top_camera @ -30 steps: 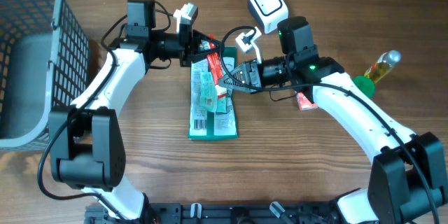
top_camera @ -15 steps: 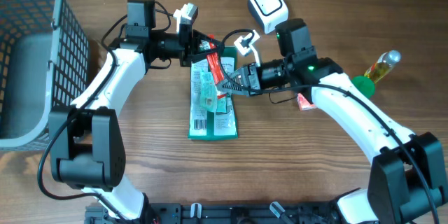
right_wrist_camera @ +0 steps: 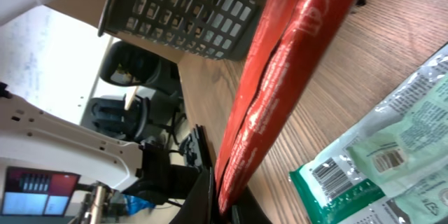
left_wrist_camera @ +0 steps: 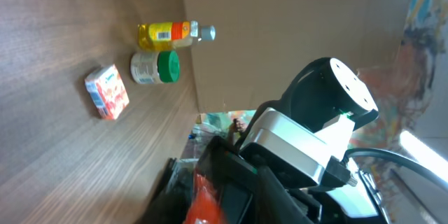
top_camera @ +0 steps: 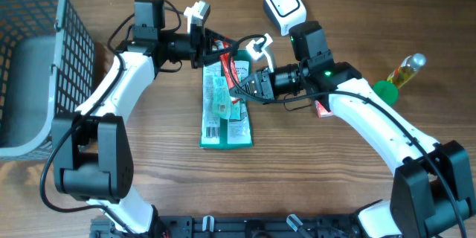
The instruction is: Scan the item barcode
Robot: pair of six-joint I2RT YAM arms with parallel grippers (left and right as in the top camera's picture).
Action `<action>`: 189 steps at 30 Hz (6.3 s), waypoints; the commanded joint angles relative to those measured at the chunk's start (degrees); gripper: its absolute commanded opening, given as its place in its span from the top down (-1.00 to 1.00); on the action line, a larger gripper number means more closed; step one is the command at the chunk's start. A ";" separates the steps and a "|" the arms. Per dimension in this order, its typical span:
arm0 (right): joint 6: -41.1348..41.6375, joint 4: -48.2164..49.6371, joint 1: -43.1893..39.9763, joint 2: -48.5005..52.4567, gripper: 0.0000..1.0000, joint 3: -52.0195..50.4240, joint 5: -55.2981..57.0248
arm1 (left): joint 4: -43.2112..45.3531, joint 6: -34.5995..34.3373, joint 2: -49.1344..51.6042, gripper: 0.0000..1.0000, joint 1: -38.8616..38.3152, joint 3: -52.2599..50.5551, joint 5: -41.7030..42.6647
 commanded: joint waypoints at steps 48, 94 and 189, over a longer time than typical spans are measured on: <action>-7.26 0.20 0.11 -0.35 0.91 -0.11 -2.80 | 6.78 -1.01 0.61 0.92 -3.28 0.11 5.92; -7.65 -5.03 0.13 -0.35 0.91 -0.11 5.75 | -19.85 13.03 0.61 -1.00 -3.23 0.11 -58.66; -70.88 -19.50 -2.16 34.69 0.91 42.75 106.36 | -24.52 12.96 0.61 -1.00 -3.26 0.11 -79.67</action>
